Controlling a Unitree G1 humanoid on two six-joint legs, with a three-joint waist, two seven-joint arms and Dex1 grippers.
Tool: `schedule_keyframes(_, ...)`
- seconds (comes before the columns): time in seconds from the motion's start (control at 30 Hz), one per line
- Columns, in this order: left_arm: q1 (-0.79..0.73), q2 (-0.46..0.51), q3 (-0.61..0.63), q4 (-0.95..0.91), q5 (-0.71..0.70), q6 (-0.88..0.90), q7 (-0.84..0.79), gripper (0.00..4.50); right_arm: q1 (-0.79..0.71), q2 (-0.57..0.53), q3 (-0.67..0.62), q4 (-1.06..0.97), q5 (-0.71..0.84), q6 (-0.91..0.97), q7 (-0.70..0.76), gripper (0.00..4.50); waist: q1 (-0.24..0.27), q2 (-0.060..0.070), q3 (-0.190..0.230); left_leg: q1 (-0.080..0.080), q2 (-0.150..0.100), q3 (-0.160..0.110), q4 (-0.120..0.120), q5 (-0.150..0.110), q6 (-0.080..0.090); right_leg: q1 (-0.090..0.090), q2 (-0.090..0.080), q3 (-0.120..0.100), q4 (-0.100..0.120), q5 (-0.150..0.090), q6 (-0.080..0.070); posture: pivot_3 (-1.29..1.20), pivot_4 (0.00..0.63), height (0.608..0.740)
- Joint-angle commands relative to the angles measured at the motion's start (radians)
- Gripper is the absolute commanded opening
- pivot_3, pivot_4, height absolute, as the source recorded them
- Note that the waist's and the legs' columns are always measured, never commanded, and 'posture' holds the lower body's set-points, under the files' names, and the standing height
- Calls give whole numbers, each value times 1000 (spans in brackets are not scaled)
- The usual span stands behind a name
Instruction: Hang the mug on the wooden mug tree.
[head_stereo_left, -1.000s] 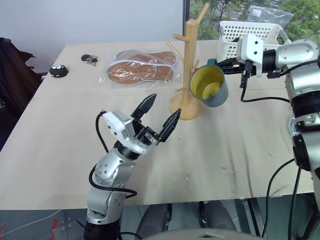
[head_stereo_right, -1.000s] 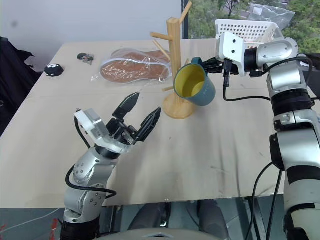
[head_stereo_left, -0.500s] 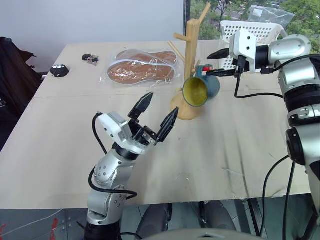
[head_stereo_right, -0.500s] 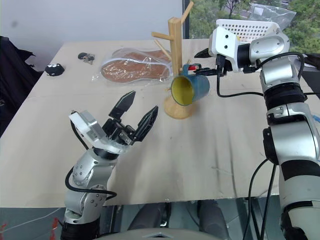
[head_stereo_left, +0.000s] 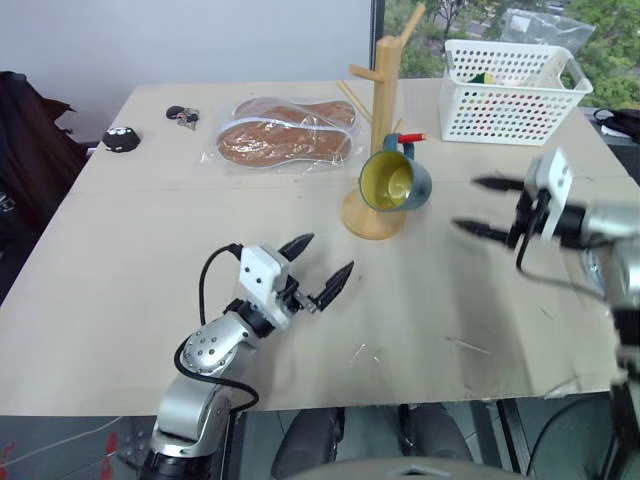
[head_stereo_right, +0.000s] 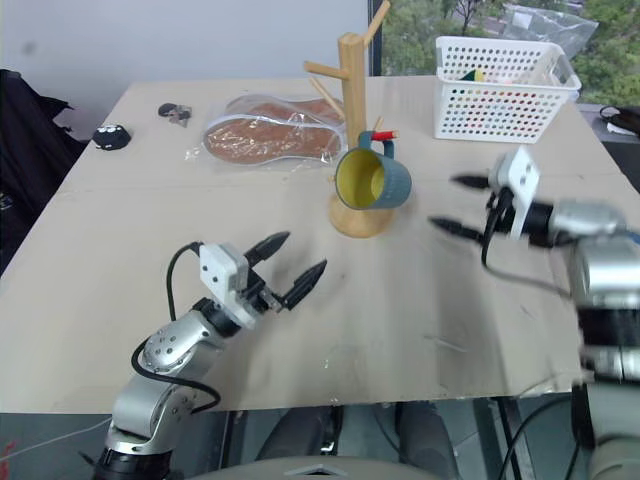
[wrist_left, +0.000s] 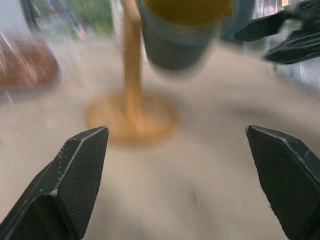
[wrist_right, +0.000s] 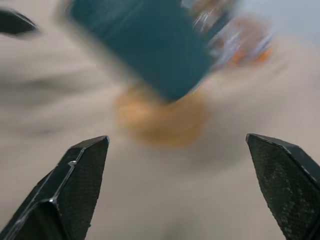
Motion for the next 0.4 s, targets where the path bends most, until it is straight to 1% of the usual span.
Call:
schedule_keyframes(0.03, 62, 56, 30, -28, 18, 5, -30, 4500, 206, 87, -62, -263, 42, 13, -168, 4482, -3, 0, 0, 1, 0, 0, 0, 0, 0, 1, 0, 0, 0, 0, 0, 0, 150, 740)
schedule_keyframes(0.1, 89, 72, 60, -27, -5, 17, -38, 4500, 306, 157, -71, -300, 16, -38, -248, 4482, -2, -1, -1, 3, 0, 0, 1, -1, 2, 3, 0, 0, 1, 0, 0, 0, 150, 740)
schedule_keyframes(0.17, 105, 87, 75, -22, -5, 21, -49, 4500, 379, 206, -71, -294, -27, -103, -301, 4482, -3, -1, -1, 7, 0, 0, 1, -3, 4, 8, 1, -1, -1, 0, 0, 0, 150, 740)
schedule_keyframes(0.23, 113, 90, 83, -19, -8, 26, -56, 4500, 427, 231, -62, -280, -47, -139, -326, 4482, -5, -1, -1, 13, 0, 0, 1, -3, 5, 13, 1, -1, -2, -1, 0, 0, 150, 740)
schedule_keyframes(0.27, 114, 89, 87, -16, -10, 28, -57, 4500, 448, 239, -53, -272, -56, -156, -334, 4482, -6, -1, -1, 16, 0, 1, 1, -3, 5, 16, 1, -1, -2, -3, -3, 0, 150, 740)
schedule_keyframes(0.4, 100, 79, 89, 5, -1, 22, -53, 4500, 500, 275, -27, -248, -81, -211, -364, 4482, -6, -2, -1, 17, 0, 0, 1, -3, 5, 18, 2, -2, -2, -1, 0, 0, 150, 740)
